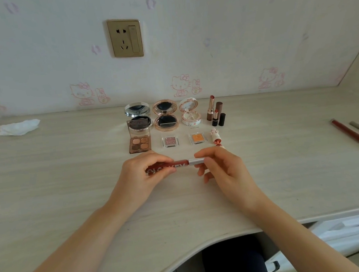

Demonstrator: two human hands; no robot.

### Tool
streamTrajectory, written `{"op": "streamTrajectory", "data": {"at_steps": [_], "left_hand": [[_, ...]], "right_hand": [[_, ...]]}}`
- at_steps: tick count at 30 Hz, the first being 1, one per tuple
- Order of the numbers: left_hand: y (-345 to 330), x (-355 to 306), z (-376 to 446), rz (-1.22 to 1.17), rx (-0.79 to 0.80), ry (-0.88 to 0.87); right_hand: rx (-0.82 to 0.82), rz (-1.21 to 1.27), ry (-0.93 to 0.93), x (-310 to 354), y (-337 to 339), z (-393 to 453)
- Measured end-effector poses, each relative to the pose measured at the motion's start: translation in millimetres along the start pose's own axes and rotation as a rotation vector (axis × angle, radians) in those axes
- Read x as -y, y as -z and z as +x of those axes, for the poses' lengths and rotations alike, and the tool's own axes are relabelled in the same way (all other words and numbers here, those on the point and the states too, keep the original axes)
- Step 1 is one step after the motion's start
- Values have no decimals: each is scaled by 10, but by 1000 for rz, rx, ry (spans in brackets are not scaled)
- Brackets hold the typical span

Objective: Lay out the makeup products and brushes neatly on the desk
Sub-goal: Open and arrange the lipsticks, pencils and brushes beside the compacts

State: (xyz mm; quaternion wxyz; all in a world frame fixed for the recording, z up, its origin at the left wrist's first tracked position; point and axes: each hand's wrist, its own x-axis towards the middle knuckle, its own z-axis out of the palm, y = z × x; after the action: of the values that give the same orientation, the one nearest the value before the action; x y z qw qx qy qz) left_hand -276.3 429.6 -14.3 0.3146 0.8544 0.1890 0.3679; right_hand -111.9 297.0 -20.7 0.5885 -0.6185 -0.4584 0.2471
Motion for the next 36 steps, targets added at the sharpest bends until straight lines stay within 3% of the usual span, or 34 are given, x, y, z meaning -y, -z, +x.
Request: {"op": "streamTrajectory", "data": {"at_steps": [10,22,33,36], "left_hand": [[-6,-6,-8,-9,-3,26],[-46,-15,8,-71,-4,105],[-358,-381,75,-53,173,23],[-606,-572,152,-29,238,-77]], "right_hand": [[-36,82,-85,53,-10,-6],[-138,53,84,128,79,-21],[-309,195,-24,252,637,191],[-364,234,-90,244,834,322]]}}
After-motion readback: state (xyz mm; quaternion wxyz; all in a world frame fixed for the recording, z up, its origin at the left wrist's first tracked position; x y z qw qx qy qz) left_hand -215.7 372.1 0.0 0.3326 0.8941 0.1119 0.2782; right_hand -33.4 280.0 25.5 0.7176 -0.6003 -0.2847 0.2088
